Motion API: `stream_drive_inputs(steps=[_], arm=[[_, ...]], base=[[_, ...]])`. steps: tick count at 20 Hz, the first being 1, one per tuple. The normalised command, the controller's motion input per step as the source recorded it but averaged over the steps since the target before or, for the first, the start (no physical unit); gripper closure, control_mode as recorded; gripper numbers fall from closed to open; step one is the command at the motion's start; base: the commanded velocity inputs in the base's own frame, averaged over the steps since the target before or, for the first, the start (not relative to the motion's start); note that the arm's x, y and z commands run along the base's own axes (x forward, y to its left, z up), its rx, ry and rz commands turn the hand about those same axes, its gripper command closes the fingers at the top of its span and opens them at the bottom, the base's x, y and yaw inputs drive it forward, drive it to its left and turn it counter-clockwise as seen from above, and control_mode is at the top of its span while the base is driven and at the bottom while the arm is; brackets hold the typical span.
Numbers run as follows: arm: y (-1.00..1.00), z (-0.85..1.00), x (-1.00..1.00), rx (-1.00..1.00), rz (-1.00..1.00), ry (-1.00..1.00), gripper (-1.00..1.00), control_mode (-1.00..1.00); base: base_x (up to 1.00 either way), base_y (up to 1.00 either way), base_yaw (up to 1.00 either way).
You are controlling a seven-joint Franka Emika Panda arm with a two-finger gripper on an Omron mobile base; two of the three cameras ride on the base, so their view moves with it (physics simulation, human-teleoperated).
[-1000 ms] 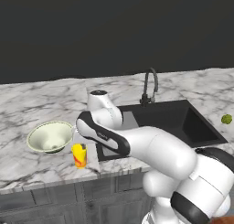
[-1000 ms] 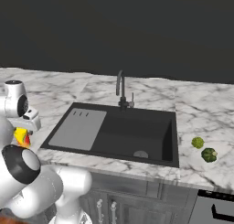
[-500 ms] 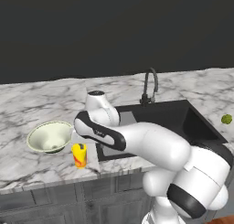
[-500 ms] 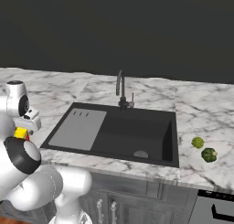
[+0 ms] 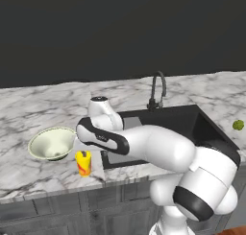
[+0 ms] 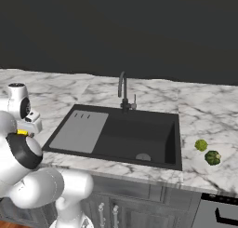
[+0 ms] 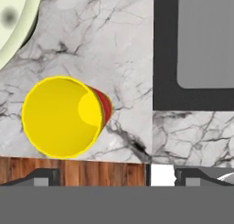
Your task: Remove the broccoli and broccoli from the sink. Then move the bowl and cup from the counter to the sink for washing.
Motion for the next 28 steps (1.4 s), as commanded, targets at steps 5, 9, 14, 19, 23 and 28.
stream_drive_inputs(steps=[5, 9, 14, 19, 23, 28], arm=[[0.05, -0.07, 0.11, 0.00, 0.00, 0.00, -1.00, -1.00], [0.04, -0.07, 0.09, 0.00, 0.00, 0.00, -1.00, -1.00], [0.06, -0.08, 0.09, 0.00, 0.00, 0.00, -1.00, -1.00], [0.05, -0.07, 0.08, 0.00, 0.00, 0.00, -1.00, -1.00], [0.04, -0.07, 0.08, 0.00, 0.00, 0.00, -1.00, -1.00], [0.04, -0.08, 0.08, 0.00, 0.00, 0.00, -1.00, -1.00]], base=[[0.00, 0.00, 0.00], [0.00, 0.00, 0.00], [0.00, 0.00, 0.00], [0.00, 0.00, 0.00], [0.00, 0.00, 0.00], [0.00, 0.00, 0.00]])
